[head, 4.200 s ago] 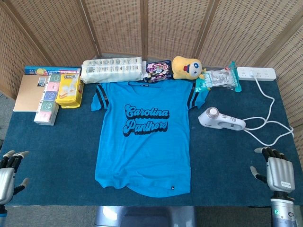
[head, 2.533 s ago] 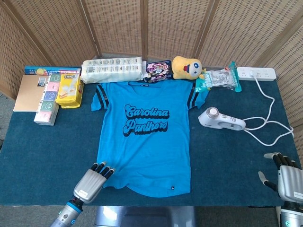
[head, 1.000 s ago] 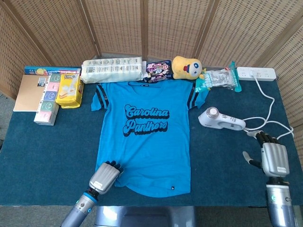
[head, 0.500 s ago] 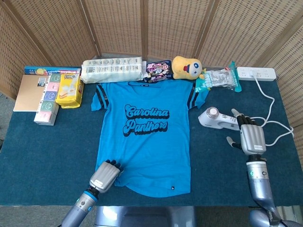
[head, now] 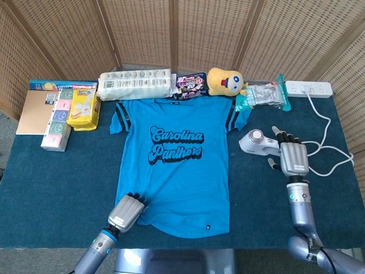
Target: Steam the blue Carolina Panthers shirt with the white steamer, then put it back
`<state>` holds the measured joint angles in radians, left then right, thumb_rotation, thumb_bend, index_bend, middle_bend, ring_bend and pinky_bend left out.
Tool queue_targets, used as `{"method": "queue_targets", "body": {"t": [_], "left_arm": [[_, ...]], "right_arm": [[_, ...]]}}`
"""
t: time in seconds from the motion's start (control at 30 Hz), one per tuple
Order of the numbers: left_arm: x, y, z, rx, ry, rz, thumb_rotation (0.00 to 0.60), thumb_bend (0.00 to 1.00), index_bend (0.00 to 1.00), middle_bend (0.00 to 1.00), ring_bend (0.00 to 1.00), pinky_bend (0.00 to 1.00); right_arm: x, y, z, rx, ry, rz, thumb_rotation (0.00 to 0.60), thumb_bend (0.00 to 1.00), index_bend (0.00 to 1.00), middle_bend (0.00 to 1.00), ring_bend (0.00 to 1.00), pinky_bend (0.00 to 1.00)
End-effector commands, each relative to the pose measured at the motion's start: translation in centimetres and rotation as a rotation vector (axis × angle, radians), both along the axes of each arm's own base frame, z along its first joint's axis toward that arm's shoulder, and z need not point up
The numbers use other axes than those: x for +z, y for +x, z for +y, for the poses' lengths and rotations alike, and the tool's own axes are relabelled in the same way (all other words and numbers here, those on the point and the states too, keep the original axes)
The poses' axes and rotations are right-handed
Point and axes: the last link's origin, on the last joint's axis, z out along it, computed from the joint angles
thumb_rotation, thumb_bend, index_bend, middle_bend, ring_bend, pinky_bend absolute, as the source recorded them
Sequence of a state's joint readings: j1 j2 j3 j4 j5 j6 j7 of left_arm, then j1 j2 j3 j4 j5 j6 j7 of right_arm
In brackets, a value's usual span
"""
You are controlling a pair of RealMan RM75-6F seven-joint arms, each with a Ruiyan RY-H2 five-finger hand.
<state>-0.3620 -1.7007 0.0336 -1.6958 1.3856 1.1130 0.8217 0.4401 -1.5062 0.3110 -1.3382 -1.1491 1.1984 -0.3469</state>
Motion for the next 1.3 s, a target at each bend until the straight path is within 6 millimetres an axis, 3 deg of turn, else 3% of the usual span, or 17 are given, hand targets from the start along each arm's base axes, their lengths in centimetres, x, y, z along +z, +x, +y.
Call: {"method": "queue_targets", "body": {"t": [0.03, 0.43, 1.3], "left_arm": [[0.0, 0.0, 0.0, 0.003, 0.000, 0.000, 0.600, 0.48, 0.58, 0.51, 0.42, 0.49], [-0.2, -0.1, 0.2, 0.018, -0.003, 0.000, 0.600, 0.48, 0.58, 0.51, 0.42, 0.49], [-0.3, -0.1, 0.5, 0.032, 0.004, 0.008, 0.600, 0.48, 0.58, 0.51, 0.42, 0.49]], "right_arm": [[-0.9, 0.0, -1.2, -0.006, 0.003, 0.024, 0.600, 0.26, 0.13, 0.24, 0.26, 0.30], [-2.7, -1.1, -4.1, -0.041, 0.017, 0.124, 0.600, 0.28, 0.17, 0.24, 0.25, 0.28], [-4.3, -2.9, -6.4, -0.062, 0.008, 0.192, 0.600, 0.33, 0.29, 0.29, 0.28, 0.28]]}}
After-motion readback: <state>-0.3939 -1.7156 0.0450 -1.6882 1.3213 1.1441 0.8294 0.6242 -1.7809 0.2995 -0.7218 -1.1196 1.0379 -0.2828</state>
